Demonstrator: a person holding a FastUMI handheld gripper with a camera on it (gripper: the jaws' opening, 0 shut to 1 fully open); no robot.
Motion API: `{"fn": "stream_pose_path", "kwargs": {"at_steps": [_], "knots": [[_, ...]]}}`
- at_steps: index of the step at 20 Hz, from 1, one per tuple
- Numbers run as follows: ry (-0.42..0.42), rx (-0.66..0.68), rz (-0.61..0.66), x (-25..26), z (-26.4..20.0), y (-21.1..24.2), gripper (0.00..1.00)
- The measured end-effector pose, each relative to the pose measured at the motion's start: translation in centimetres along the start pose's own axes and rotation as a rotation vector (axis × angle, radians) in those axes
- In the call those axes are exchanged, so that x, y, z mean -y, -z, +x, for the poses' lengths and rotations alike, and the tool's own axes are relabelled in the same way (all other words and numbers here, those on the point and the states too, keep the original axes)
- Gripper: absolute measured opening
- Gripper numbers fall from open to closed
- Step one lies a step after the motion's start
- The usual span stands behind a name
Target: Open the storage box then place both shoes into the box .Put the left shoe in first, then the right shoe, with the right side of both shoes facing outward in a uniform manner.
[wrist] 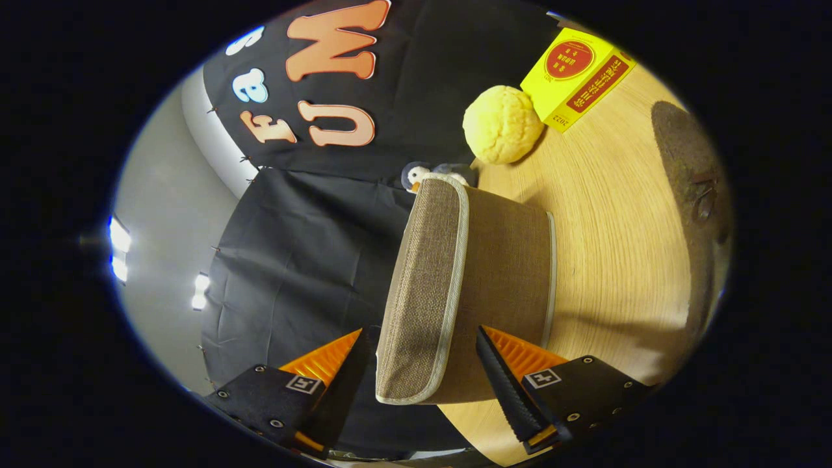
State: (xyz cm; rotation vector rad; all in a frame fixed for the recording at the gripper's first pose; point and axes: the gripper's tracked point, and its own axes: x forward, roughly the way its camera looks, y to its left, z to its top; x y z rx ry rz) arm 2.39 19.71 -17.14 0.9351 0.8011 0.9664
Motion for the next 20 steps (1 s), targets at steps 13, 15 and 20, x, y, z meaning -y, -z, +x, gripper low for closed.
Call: {"fn": "stream_pose_path", "kwargs": {"at_steps": [13, 15, 20], "knots": [[-0.129, 0.025, 0.03, -2.7, -1.0, -1.5, 0.75], [-0.142, 0.078, 0.005, -3.7, -1.4, -2.6, 0.63], [-0.062, 0.134, -0.038, -3.4, -0.8, -3.2, 0.07]]}}
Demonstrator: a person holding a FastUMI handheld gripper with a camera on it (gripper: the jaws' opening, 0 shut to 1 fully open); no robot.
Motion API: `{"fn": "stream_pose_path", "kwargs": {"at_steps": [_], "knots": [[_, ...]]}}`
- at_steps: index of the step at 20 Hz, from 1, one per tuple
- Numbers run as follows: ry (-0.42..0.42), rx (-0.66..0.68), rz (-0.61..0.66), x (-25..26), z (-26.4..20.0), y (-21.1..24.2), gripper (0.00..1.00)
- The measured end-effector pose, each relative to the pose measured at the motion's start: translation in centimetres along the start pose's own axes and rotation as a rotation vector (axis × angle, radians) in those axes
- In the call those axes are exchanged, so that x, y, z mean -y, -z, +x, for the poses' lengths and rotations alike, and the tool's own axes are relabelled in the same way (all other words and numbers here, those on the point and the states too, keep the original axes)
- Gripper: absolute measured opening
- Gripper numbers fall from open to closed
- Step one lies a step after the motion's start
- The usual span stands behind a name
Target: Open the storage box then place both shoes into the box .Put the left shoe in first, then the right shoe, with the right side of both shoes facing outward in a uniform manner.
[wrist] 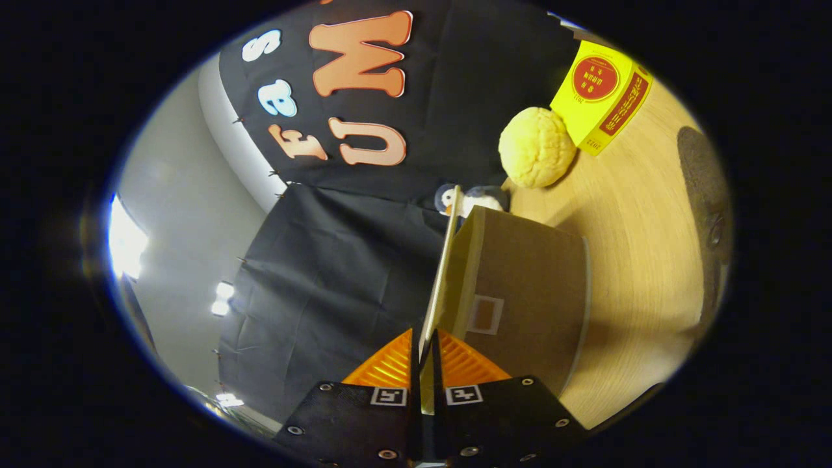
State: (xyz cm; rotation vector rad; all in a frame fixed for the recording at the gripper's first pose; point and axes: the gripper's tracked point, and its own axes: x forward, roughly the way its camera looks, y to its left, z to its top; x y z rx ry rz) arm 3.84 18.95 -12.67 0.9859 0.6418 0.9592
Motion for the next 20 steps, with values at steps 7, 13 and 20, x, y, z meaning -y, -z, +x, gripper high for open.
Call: {"fn": "stream_pose_path", "kwargs": {"at_steps": [7, 13, 20], "knots": [[0.029, 0.057, -0.062, -5.0, 0.0, -0.7, 0.03], [0.04, 0.086, -0.126, -10.4, 2.4, -0.6, 0.03], [0.033, 0.059, -0.181, -16.3, 8.9, 1.3, 0.03]]}}
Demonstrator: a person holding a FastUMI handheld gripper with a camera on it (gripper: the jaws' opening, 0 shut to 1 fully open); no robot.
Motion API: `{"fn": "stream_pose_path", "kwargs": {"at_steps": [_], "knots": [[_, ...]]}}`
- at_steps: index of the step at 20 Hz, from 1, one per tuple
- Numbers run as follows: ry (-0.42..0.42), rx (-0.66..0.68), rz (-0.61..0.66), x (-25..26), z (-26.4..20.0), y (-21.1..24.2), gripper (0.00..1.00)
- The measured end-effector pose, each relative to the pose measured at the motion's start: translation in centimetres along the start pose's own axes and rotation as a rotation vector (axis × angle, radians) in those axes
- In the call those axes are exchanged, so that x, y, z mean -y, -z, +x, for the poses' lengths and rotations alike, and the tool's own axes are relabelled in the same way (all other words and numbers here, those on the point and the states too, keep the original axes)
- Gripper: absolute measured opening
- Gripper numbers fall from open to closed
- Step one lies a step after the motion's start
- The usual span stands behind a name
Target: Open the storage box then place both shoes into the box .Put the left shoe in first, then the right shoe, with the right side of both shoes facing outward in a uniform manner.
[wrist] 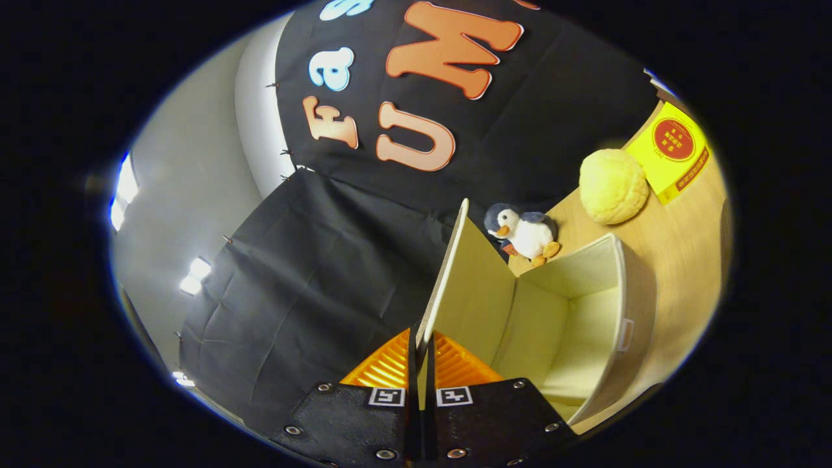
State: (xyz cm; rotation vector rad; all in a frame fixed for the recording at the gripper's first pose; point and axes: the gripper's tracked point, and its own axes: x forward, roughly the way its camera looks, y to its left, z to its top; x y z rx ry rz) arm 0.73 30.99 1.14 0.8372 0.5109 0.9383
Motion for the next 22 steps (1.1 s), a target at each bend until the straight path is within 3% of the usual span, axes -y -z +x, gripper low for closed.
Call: {"fn": "stream_pose_path", "kwargs": {"at_steps": [6, 10, 12, 13, 14, 15, 16, 22], "knots": [[0.005, -0.049, -0.022, -3.3, 6.2, 3.1, 0.03], [0.061, -0.099, -0.065, -3.2, 8.7, 5.4, 0.13], [0.115, -0.142, -0.103, -2.1, 9.5, 6.8, 0.37], [0.135, -0.161, -0.116, -1.7, 9.5, 7.5, 0.63], [0.162, -0.17, -0.131, -1.0, 9.4, 7.7, 0.73], [0.194, -0.168, -0.144, -0.1, 9.0, 7.6, 0.92], [0.219, -0.159, -0.154, 0.5, 8.9, 7.3, 0.97], [0.353, -0.062, -0.233, 4.1, 4.3, 3.9, 0.97]]}}
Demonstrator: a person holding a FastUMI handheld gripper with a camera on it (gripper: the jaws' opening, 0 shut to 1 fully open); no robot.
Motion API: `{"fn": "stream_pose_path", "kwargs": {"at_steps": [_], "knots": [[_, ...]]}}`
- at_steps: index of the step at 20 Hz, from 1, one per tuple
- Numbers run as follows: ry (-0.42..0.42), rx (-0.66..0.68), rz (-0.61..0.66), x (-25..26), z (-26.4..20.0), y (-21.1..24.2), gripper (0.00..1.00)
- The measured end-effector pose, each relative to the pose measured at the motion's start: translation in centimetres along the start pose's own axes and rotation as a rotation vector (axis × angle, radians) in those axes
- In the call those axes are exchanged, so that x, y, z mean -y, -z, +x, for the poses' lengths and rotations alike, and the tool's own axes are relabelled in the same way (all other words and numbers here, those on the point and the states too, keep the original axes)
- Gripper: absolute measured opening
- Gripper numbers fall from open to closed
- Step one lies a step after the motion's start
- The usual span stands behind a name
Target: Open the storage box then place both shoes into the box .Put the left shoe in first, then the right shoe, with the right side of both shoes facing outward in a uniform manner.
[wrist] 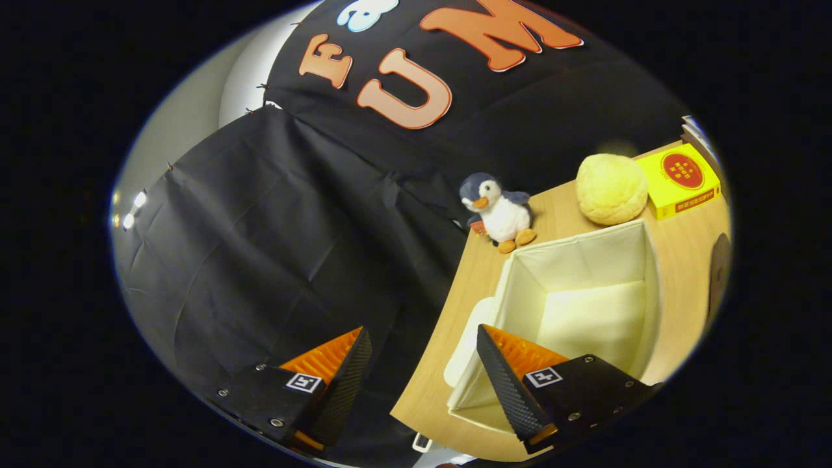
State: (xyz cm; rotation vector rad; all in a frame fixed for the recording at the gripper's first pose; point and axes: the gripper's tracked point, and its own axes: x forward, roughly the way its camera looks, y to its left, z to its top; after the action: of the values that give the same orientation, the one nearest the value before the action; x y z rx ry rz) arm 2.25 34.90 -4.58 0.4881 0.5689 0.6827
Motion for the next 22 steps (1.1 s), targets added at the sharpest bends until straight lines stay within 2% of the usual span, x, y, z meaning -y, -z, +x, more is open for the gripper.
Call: {"fn": "stream_pose_path", "kwargs": {"at_steps": [5, 11, 17, 22], "knots": [[0.162, 0.102, -0.035, 7.1, -4.8, -2.5, 0.98], [0.409, 0.195, -0.093, 17.4, -12.2, -4.5, 0.98], [0.585, 0.211, -0.082, 26.6, -18.0, -3.9, 0.98], [0.743, 0.204, -0.159, 32.9, -21.4, -2.9, 0.98]]}}
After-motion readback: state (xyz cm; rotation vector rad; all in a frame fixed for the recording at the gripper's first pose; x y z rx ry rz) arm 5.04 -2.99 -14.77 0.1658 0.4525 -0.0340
